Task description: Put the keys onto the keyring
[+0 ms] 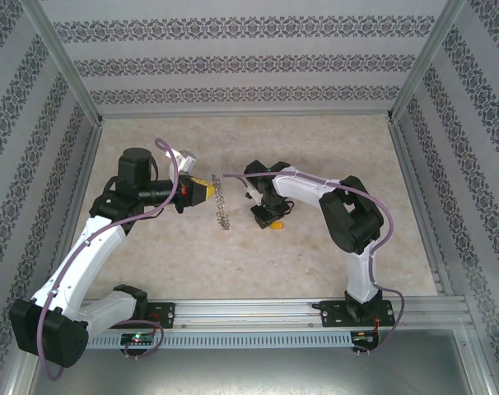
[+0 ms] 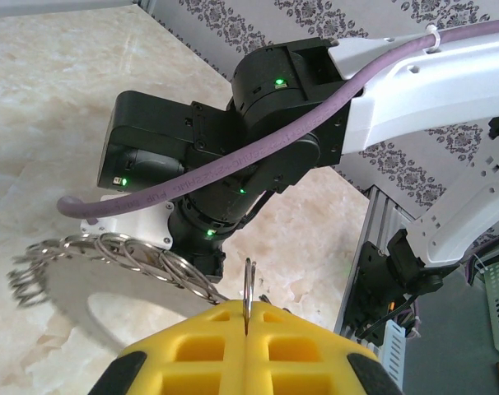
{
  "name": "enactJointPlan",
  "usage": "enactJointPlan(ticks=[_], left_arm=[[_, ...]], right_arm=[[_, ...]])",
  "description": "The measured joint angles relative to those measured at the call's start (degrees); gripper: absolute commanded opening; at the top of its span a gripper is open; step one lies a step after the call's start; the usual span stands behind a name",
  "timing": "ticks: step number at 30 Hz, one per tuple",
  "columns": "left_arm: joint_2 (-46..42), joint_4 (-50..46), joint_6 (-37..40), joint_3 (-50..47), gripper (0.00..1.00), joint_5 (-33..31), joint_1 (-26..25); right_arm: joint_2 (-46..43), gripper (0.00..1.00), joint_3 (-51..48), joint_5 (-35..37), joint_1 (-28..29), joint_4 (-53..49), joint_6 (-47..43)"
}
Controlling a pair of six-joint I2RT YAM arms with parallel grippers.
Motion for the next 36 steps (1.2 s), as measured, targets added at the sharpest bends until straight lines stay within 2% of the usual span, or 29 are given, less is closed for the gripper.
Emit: enactJointPlan(ticks=[8,13,27,31,36], left_arm=[[0.02,0.04,-0.13,0.00,0.00,0.00,0.00],[0.17,0.07,-0.15,0.02,0.00,0.00,0.02],[1.70,0.09,-0.15,0.68,0.00,-0.02,0.31],[1.95,0.11,-0.15,0.83,0.00,-0.02,0.31],[2.56,0.17,-0.15,1.07,0.00,0.00,0.31]], right_arm=[[0.17,0.27,0.17,3.15,0.68,-0.90,-1.79],[0.28,0.15,0.17,4.76,1.03,-1.14,-2.43],[0.13,0.00,0.31,5.73,0.98,-1.77,-3.19],[-1.57,0.00,0.26,5.16,0.20,-1.73,-3.19],[-8.07,0.00,-0.52,2.80,-2.12,-0.61,-3.65]])
